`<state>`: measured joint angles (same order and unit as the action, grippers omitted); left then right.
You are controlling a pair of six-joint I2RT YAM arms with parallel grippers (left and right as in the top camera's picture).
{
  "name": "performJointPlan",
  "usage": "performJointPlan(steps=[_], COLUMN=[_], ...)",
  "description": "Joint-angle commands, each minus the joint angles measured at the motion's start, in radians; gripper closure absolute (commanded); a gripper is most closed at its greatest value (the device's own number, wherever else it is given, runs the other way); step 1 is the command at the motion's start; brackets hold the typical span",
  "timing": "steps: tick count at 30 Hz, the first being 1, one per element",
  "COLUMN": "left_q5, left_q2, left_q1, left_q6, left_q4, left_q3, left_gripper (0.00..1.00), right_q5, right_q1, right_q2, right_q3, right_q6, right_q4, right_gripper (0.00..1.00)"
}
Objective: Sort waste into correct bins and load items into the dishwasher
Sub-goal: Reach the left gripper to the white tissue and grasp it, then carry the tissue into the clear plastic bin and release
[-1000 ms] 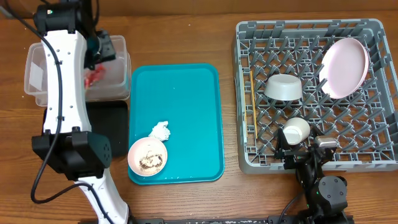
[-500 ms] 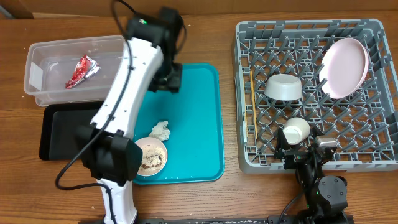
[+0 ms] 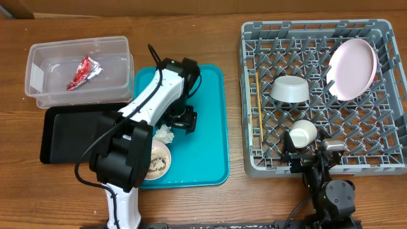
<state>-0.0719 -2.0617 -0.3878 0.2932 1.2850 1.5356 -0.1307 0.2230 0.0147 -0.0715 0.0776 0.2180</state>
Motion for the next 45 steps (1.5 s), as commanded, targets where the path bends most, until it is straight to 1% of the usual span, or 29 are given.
performJointPlan(steps=[1,3,5,8,9,11,12,16,20,23,24,25,27,29,31,34,38,41,45], left_q5=[-0.039,-0.029,-0.005,-0.002,-0.002,-0.002,-0.002,0.016,0.016,0.019,0.034,0.08,0.117,0.063,0.038,0.046,0.14,0.177,0.139], left_q2=[0.02,0.02,0.02,0.02,0.02,0.02,0.02,0.02,0.02,0.02,0.02,0.02,0.02,0.02,0.02,0.02,0.02,0.02,0.012], left_q1=[0.029,0.041,0.042,0.042,0.042,0.043,0.049,0.095,0.157,0.223,0.243,0.266,0.301,0.337,0.375,0.452,0.541,0.57,0.571], left_q6=[0.029,0.029,0.029,0.029,0.029,0.029,0.029,0.031,0.029,0.029,0.029,0.027,-0.007,-0.006,0.01,0.014,0.015,0.014,0.0], left_q4=[-0.071,-0.15,-0.19,-0.21,-0.211,-0.196,-0.173,0.01,0.127,0.142,0.139,0.136,0.137,0.143,0.133,0.076,-0.034,-0.103,-0.191], left_q3=[-0.053,-0.087,-0.108,-0.116,-0.114,-0.094,-0.071,0.146,0.377,0.505,0.527,0.543,0.557,0.564,0.565,0.565,0.565,0.563,0.559], left_gripper=[0.1,0.15,0.26,0.57,0.74,0.92,0.96,0.96,0.96,0.96,0.96,0.96,0.96,0.96,0.96,0.96,0.96,0.96,0.96], right_q5=[0.0,0.0,0.0,0.0,0.0,0.0,0.0,0.0,0.0,0.0,0.0,0.0,0.0,0.0,0.0,0.0,0.0,0.0,0.0], right_q1=[0.0,0.0,0.0,0.0,0.0,0.0,0.0,0.0,0.0,0.0,0.0,0.0,0.0,0.0,0.0,0.0,0.0,0.0,0.0], right_q2=[-0.012,-0.012,-0.012,-0.012,-0.012,-0.012,-0.012,-0.012,-0.012,-0.012,-0.012,-0.012,-0.012,-0.012,-0.012,-0.012,-0.012,-0.012,-0.012], right_q3=[0.005,0.005,0.005,0.005,0.005,0.005,0.005,0.005,0.005,0.005,0.005,0.005,0.005,0.005,0.005,0.005,0.005,0.005,0.005], right_q6=[0.004,0.004,0.004,0.004,0.004,0.004,0.004,0.004,0.004,0.004,0.004,0.004,0.004,0.004,0.004,0.004,0.004,0.004,0.004], right_q4=[-0.007,-0.007,-0.007,-0.007,-0.007,-0.007,-0.007,-0.007,-0.007,-0.007,-0.007,-0.007,-0.007,-0.007,-0.007,-0.007,-0.007,-0.007,-0.007], right_gripper=[0.0,0.0,0.0,0.0,0.0,0.0,0.0,0.0,0.0,0.0,0.0,0.0,0.0,0.0,0.0,0.0,0.0,0.0,0.0])
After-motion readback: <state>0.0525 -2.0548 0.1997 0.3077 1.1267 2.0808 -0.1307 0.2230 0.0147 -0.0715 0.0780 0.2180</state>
